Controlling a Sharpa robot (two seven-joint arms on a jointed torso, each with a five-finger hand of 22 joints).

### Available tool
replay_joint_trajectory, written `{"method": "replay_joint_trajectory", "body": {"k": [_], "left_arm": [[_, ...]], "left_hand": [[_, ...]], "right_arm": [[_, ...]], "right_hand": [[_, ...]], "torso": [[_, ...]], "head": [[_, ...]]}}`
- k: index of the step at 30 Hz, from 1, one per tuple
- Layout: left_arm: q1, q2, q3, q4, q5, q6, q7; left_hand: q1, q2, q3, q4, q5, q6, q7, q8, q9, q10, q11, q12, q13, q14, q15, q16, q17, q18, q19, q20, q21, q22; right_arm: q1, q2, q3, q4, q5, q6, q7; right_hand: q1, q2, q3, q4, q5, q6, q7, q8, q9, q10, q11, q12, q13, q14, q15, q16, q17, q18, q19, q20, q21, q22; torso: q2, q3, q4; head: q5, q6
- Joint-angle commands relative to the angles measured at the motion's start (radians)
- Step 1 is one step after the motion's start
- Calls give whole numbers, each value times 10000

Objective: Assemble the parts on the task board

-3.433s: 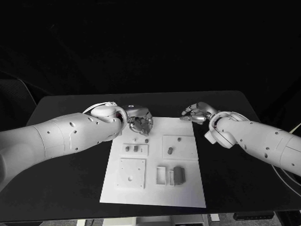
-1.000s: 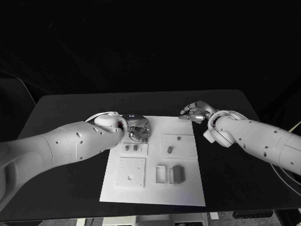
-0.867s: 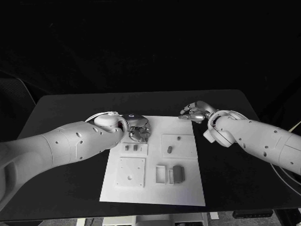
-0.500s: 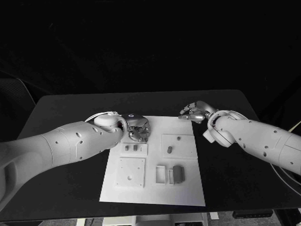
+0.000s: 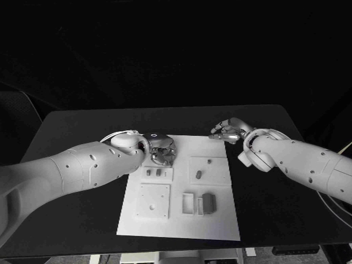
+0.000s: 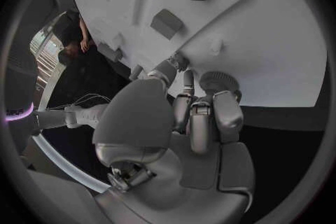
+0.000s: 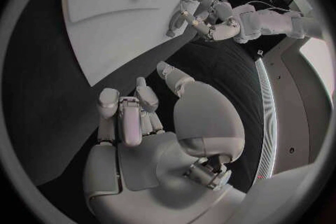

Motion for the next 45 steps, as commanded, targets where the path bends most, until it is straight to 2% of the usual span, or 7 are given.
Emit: {"method": "replay_joint_trajectory", "body": {"k": [1,10,30,40,45], "left_arm": [[0,34,5,-6,-43,7,12],[-12,83,5,-42,-45,104,-9],[-39,91,6,-84,-62,160,-61],[-39,78,6,-125,-54,266,-68],[-39,70,6,-143,-42,194,-102]], "left_hand": [[1,91,63,8,40,53,4,45,13,-62,-17,-17,15,2136,21,788,2863,208,-83,-16,1440,15],[8,97,74,6,41,68,0,50,13,-61,-18,-16,17,2147,20,796,2879,208,-83,-17,1441,20],[48,310,240,40,61,334,20,139,18,-76,-23,2,44,2173,19,815,2917,208,-86,-22,1444,78],[51,309,247,37,61,340,31,137,15,-78,-24,3,47,2153,19,801,2889,208,-87,-22,1444,82],[-12,174,222,38,45,304,118,87,-23,-97,-25,2,57,2101,21,764,2823,208,-101,-20,1442,112]], "right_arm": [[-3,-2,3,19,-27,127,93],[-3,13,3,15,-27,129,97],[-3,17,3,10,-27,144,96],[-3,21,3,12,-26,126,113],[-3,17,3,12,-26,125,109]], "right_hand": [[-101,-25,55,-20,43,117,180,43,-14,-59,-21,38,-14,-76,-3,122,4,131,64,-2,587,-17],[-103,-26,55,-21,42,118,180,44,-14,-58,-21,39,-14,-71,-3,125,9,131,64,-2,587,-17],[-108,-28,56,-22,42,119,180,44,-14,-57,-21,41,-15,-66,-3,129,12,131,65,-2,589,-17],[-110,-28,57,-23,42,120,180,45,-14,-56,-22,42,-16,-65,-3,130,12,131,66,-3,589,-17],[-112,-28,58,-23,42,120,180,45,-14,-56,-22,43,-16,-68,-3,129,8,131,66,-3,590,-17]], "torso": [[1,6,0],[-2,3,-1],[-5,-4,1],[-3,-4,0],[-4,-4,2]], "head": [[7,-10],[7,-12],[-1,-33],[4,-40],[8,-49]]}}
